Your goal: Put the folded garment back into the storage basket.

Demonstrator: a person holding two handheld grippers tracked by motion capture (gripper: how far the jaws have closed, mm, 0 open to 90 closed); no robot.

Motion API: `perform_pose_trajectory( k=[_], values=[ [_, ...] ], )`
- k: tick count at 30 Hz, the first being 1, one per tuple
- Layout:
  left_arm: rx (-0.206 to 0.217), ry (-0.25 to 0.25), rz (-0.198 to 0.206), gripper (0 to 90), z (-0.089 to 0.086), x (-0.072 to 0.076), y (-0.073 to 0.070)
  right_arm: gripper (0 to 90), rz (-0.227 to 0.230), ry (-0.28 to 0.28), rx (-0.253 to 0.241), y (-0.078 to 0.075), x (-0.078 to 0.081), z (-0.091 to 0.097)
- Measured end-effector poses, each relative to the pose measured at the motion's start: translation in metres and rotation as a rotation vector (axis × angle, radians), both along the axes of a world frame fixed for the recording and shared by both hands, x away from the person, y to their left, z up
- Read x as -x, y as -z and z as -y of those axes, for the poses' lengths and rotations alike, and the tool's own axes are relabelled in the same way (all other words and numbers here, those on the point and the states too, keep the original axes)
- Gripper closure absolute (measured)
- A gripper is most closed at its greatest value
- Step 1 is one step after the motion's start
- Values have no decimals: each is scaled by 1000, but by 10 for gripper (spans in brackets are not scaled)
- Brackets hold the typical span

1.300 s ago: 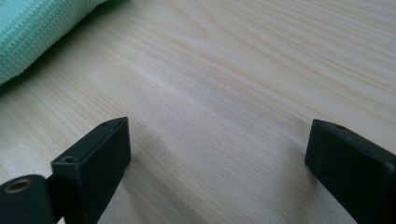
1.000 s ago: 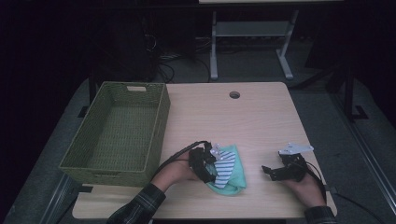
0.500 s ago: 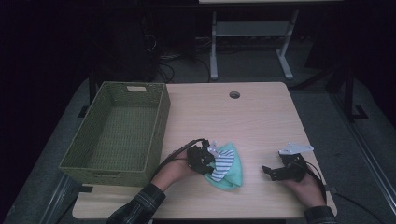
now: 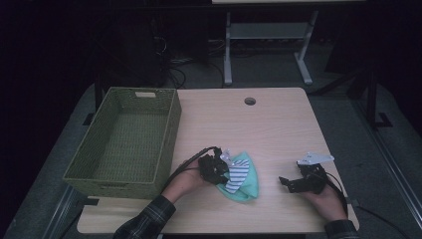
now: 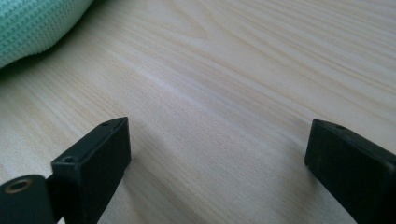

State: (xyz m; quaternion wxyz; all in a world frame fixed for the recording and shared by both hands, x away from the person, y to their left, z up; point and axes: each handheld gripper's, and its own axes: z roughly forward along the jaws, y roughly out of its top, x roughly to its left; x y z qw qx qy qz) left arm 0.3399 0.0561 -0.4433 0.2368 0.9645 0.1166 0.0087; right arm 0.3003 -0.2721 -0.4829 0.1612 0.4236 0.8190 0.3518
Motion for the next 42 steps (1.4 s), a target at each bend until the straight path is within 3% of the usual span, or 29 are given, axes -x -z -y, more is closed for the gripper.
perform_pose_trajectory(
  k=[9, 21, 30, 33, 36, 38, 42],
  values=[
    [48, -3, -4, 770, -2, 2, -17, 67, -1, 0, 0, 0, 0, 0],
    [117, -52, -13, 770, -14, -3, -44, 67, 0, 0, 0, 0, 0, 0],
    [119, -59, 18, 769, -20, -6, -68, 67, 0, -1, 2, 0, 0, 0],
    [137, -76, 17, 769, -23, -7, -74, 67, 1, -2, 2, 0, 0, 0],
    [122, -72, 28, 769, -27, -9, -80, 67, 2, -2, 2, 0, 0, 0],
    [140, -91, 24, 769, -30, -9, -83, 67, 1, -1, 0, 0, 0, 0],
    [137, -104, 26, 769, -37, -12, -91, 67, 0, -1, 0, 0, 0, 0]
  ],
)
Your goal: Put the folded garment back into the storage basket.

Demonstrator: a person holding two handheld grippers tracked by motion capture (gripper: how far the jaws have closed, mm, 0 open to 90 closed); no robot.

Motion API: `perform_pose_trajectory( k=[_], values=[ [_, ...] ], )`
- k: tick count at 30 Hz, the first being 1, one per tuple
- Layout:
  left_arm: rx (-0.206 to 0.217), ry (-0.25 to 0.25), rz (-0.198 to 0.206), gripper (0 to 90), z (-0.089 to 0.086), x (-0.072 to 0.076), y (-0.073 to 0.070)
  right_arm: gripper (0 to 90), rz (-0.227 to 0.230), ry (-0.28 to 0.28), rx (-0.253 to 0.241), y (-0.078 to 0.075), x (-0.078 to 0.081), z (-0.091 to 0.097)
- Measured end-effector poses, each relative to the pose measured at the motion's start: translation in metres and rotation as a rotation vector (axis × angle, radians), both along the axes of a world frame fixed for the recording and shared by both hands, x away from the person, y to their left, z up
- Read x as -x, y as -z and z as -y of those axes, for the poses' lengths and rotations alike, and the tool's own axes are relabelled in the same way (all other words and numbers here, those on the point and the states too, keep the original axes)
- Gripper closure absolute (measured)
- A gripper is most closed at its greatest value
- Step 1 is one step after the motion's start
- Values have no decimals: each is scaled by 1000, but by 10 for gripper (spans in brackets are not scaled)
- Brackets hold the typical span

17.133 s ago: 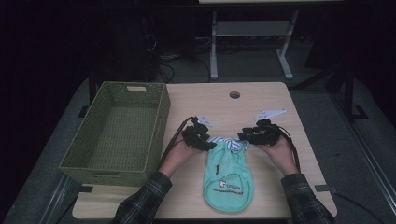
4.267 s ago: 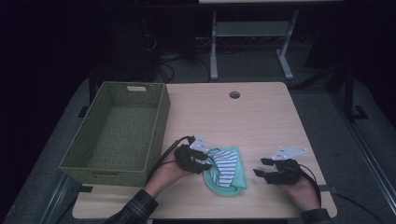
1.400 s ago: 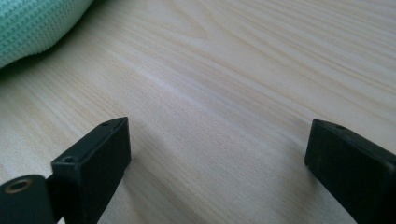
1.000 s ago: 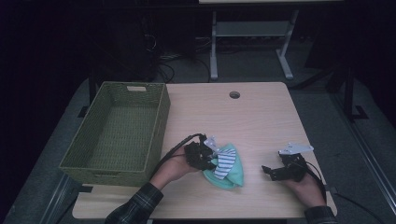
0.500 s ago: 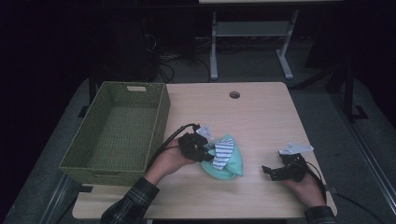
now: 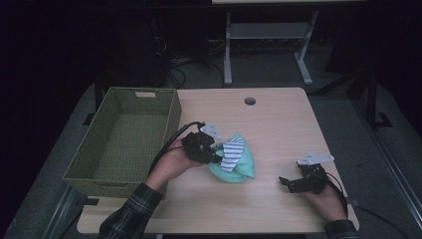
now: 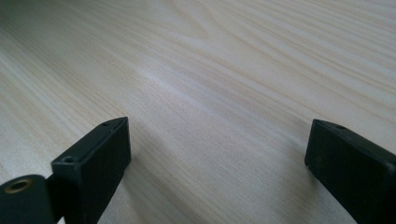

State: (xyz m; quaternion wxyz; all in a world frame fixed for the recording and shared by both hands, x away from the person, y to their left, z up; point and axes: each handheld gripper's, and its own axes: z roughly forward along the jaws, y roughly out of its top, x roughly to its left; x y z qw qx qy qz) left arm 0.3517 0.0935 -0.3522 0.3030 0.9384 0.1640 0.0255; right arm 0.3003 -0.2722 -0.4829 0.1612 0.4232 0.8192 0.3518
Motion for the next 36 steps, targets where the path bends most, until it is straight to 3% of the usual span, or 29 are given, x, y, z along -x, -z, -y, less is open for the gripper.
perform_pose_trajectory(
  k=[7, 15, 22, 31, 36],
  values=[
    [9, -21, 5, 769, -13, -4, -11, 67, 1, 0, 0, 0, 0, 0],
    [29, -73, 28, 769, -40, -10, -30, 67, -1, 1, 0, 0, 0, 0],
    [36, -145, 62, 767, -73, -13, -47, 67, 1, 0, 0, 0, 0, 0],
    [63, -234, 90, 766, -112, -14, -57, 67, 1, 0, 0, 0, 0, 0],
    [75, -320, 109, 766, -143, -14, -61, 67, 1, 1, 0, 0, 0, 0]
  ],
)
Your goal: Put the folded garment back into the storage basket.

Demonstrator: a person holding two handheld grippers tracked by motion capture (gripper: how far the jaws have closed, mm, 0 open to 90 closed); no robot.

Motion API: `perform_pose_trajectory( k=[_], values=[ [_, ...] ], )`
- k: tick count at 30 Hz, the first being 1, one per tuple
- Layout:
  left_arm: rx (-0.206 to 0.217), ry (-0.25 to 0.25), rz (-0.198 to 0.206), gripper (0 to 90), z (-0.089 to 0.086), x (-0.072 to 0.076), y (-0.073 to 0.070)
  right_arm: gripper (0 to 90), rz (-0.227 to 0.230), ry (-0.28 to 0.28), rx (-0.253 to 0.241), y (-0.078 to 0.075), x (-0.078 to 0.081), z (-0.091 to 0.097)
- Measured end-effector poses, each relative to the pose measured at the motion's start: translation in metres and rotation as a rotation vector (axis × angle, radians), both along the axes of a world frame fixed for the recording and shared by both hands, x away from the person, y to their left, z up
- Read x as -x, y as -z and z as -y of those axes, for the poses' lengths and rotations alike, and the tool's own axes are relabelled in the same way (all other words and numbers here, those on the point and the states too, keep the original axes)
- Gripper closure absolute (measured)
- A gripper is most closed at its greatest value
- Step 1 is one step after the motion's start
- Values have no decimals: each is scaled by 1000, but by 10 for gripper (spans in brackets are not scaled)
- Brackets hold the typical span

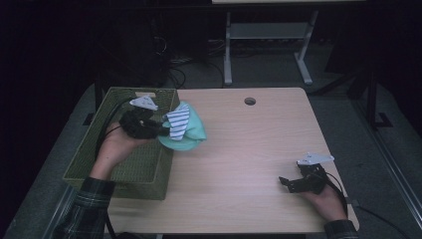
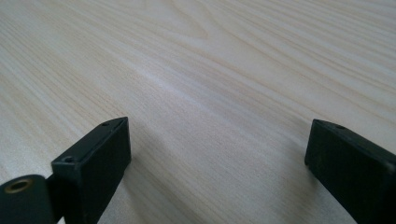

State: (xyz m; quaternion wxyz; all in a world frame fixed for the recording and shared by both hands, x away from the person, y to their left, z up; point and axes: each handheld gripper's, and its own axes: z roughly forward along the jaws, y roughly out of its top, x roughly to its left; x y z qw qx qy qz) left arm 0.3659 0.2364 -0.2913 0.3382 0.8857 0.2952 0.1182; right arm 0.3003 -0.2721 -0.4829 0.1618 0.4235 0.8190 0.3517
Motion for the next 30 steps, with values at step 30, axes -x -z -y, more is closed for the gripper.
perform_pose_trajectory(
  k=[30],
  values=[
    [-36, -369, -98, 765, -103, -7, 83, 67, 0, 4, 0, 0, 0, 0]
  ],
)
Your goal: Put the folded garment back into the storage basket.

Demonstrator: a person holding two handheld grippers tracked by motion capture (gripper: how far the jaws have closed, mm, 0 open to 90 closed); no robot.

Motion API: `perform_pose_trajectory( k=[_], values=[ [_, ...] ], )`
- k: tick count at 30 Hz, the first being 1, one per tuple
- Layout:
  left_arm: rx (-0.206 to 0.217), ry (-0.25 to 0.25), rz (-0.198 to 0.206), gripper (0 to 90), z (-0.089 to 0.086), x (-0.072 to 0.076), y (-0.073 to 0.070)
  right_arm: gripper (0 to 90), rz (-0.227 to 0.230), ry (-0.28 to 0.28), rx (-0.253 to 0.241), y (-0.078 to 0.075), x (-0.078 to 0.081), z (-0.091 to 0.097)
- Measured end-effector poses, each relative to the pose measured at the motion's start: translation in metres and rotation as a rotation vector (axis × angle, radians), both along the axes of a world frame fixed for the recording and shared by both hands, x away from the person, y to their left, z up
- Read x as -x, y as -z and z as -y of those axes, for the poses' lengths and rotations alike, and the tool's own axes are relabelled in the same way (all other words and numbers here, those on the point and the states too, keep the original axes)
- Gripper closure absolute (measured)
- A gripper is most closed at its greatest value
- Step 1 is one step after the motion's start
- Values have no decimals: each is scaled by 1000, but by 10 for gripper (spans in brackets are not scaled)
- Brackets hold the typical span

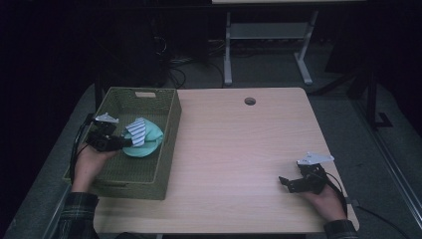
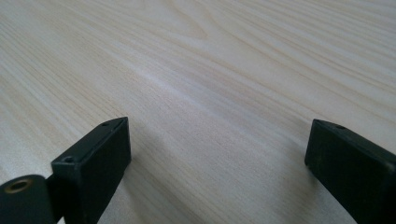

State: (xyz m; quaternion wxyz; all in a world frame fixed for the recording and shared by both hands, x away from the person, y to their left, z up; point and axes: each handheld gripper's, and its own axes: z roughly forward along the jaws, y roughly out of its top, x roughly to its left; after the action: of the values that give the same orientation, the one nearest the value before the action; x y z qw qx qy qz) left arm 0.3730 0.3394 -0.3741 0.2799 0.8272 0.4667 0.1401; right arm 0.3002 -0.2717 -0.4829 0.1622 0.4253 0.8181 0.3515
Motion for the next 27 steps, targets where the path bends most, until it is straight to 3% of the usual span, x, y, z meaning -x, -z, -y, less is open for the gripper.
perform_pose_trajectory(
  k=[5, 8, 21, 24, 27],
  values=[
    [-22, 3, -51, 762, 1, -5, 18, 67, 0, -1, 1, 0, 0, 0],
    [-51, 6, -71, 760, 3, -7, 22, 67, 0, 0, 0, 0, 0, 0],
    [-48, 1, -98, 705, 2, -8, 28, 67, 0, 0, 0, 0, 0, 0],
    [-50, -3, -104, 655, 1, -8, 28, 67, 0, 0, 0, 0, 0, 0],
    [-45, -15, -97, 543, 0, -9, 29, 67, 0, 0, 0, 0, 0, 0]
  ],
)
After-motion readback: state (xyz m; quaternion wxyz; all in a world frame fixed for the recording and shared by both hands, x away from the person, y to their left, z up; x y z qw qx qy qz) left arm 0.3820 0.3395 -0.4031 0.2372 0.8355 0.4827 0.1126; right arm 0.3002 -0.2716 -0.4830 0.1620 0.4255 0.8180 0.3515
